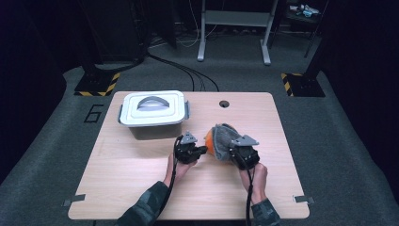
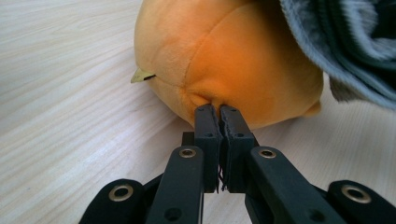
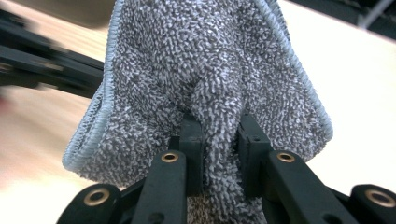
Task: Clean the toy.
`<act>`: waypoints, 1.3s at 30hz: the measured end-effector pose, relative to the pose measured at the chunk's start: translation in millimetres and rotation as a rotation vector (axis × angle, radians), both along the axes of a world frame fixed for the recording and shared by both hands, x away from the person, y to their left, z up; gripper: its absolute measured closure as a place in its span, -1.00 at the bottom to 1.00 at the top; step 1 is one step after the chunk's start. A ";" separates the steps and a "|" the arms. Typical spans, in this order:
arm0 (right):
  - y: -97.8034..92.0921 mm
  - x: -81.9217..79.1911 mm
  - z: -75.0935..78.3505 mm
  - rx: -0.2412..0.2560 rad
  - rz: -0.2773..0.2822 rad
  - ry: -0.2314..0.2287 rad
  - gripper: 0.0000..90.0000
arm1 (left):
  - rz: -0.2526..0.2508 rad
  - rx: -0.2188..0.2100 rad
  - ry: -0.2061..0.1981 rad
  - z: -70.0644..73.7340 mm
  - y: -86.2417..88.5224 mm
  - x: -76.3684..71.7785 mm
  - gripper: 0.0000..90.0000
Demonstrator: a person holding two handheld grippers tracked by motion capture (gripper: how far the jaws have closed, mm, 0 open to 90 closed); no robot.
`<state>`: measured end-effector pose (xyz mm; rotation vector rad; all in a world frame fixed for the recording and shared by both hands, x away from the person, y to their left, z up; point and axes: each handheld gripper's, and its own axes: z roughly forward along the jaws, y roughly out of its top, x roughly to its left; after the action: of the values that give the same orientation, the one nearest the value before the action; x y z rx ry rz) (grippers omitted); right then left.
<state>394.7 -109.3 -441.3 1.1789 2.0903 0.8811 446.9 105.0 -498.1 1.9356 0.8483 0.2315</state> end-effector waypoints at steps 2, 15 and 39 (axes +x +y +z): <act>16.1 -0.1 -1.8 -0.018 0.026 0.008 0.68 | -0.003 0.020 -0.008 2.2 -0.4 0.2 0.93; 11.5 6.1 -22.2 -0.043 -0.001 0.067 0.69 | 0.026 0.022 0.006 -2.3 6.5 6.1 0.93; -34.4 21.3 -43.7 -0.026 -0.112 0.166 0.69 | 0.036 0.029 0.052 -8.3 12.1 13.6 0.91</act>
<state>416.0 -143.7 -485.0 1.3822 2.1341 0.7244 460.5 117.1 -506.5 1.9618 0.9192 0.2166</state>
